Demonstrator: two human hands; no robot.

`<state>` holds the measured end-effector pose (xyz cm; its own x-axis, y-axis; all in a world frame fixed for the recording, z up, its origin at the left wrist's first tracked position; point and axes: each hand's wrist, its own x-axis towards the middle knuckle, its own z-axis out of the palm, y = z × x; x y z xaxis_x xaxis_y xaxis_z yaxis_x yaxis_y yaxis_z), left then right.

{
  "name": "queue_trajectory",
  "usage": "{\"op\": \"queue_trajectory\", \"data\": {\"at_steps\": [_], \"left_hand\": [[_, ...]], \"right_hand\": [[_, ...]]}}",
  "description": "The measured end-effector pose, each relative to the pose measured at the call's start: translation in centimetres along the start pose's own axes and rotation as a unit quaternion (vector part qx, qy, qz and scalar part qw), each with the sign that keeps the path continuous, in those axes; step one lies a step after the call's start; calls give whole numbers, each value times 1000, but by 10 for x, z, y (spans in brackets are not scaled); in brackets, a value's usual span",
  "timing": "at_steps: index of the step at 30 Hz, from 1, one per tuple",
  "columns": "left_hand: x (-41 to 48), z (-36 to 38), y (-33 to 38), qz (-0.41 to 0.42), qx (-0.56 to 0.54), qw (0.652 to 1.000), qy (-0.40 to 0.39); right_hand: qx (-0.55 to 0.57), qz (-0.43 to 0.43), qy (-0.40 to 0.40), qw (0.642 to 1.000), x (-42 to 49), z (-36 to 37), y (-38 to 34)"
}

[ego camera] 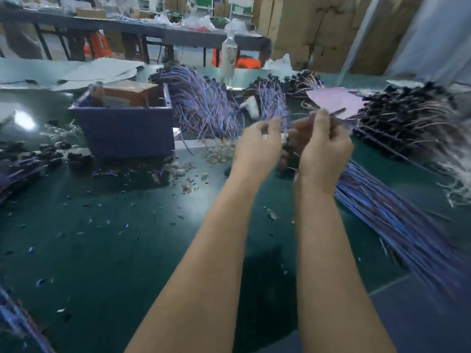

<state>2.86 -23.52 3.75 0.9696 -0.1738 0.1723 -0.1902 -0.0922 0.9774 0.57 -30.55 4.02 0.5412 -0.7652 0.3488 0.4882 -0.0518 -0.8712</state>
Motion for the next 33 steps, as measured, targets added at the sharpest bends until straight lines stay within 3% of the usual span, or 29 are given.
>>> {"op": "queue_trajectory", "data": {"at_steps": [3,6,9,12,14,25,29,33], "left_hand": [[11,45,-1,-8,-86,996,1],[24,89,-1,18,-38,999,-13],[30,129,-11,47,64,996,-49],[33,152,-32,49,152,985,-58],[37,156,-47,34,193,979,-58],[54,140,-70,21,241,964,-115],[49,103,-51,40,201,978,-47],[42,31,-40,22,28,996,83]], "right_hand": [[67,55,87,992,18,-35,8],[50,96,152,982,29,-74,24],[98,203,194,955,38,-104,41],[193,308,194,911,46,-116,52],[196,341,178,902,49,-117,58],[143,316,185,920,44,-100,69],[130,294,143,936,32,-72,60],[103,278,21,955,4,-19,49]]}}
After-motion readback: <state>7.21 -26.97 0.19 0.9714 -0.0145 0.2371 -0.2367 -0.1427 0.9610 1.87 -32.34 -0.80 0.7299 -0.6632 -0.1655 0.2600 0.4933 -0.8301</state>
